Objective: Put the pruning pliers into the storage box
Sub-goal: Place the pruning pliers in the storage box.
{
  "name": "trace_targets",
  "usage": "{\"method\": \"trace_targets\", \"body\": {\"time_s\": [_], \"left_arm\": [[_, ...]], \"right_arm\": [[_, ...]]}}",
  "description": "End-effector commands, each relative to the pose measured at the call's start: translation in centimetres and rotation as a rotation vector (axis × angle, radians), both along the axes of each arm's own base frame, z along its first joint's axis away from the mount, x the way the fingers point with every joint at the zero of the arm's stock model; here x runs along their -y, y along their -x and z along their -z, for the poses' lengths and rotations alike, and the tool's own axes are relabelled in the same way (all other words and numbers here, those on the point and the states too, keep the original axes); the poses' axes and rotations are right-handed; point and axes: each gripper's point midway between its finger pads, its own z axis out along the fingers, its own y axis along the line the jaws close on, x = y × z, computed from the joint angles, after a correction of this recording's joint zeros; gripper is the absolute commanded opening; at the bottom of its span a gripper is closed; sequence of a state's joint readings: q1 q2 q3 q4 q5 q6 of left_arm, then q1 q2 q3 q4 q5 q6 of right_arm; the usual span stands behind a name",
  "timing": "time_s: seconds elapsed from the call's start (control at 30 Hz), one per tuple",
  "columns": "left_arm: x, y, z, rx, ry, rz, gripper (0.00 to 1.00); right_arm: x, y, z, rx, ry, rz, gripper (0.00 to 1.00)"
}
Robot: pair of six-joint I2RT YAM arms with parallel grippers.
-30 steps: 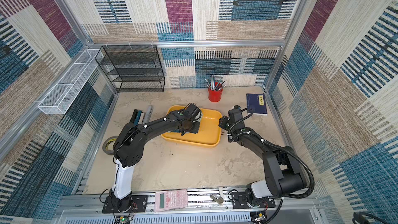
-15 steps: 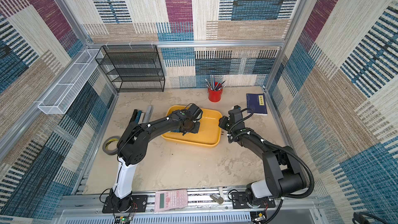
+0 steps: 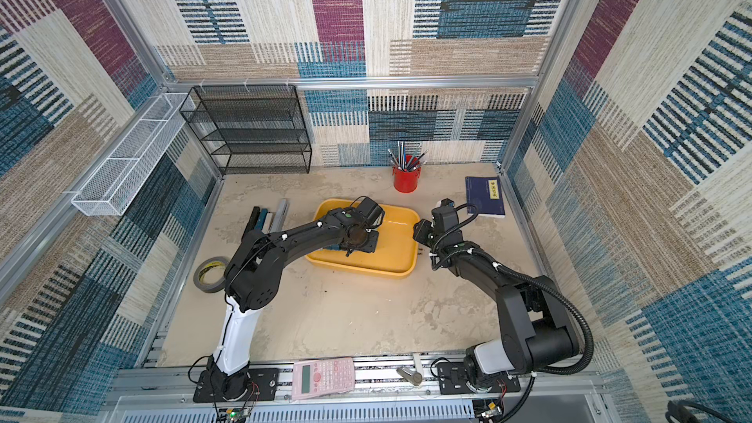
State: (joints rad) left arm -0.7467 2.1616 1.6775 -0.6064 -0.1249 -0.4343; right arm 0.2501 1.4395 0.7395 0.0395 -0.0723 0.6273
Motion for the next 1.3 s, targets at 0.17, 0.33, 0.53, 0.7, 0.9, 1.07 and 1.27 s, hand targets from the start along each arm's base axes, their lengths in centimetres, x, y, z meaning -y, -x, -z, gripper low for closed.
{"method": "trace_targets", "body": {"time_s": [0.17,0.33,0.53,0.7,0.9,1.07,1.27], "left_arm": [[0.3,-0.8,-0.9,0.040,0.010,-0.003,0.09],[0.5,-0.9,-1.2,0.046,0.019,0.001,0.18],[0.7,-0.9,-1.9,0.057,0.043,0.007,0.27],[0.7,-0.9,-2.3,0.065,0.045,0.012,0.38],[0.7,-0.7,-2.1,0.063,0.048,0.014,0.44],[0.9,-0.9,-3.9,0.090,0.070,0.024,0.44],[-0.3,-1.8,-12.0,0.257,0.089,0.053,0.46]], "right_arm": [[-0.3,-0.2,-0.8,0.030,-0.001,-0.018,0.44],[0.0,0.0,-1.0,0.026,0.015,-0.019,0.44],[0.0,0.2,-1.3,0.028,0.020,-0.022,0.44],[0.0,0.3,-1.6,0.033,0.021,-0.027,0.44],[-0.1,0.4,-1.6,0.033,0.017,-0.030,0.44],[-0.4,0.4,-1.9,0.042,0.018,-0.052,0.44],[-1.5,0.5,-3.7,0.076,0.051,-0.098,0.44]]}}
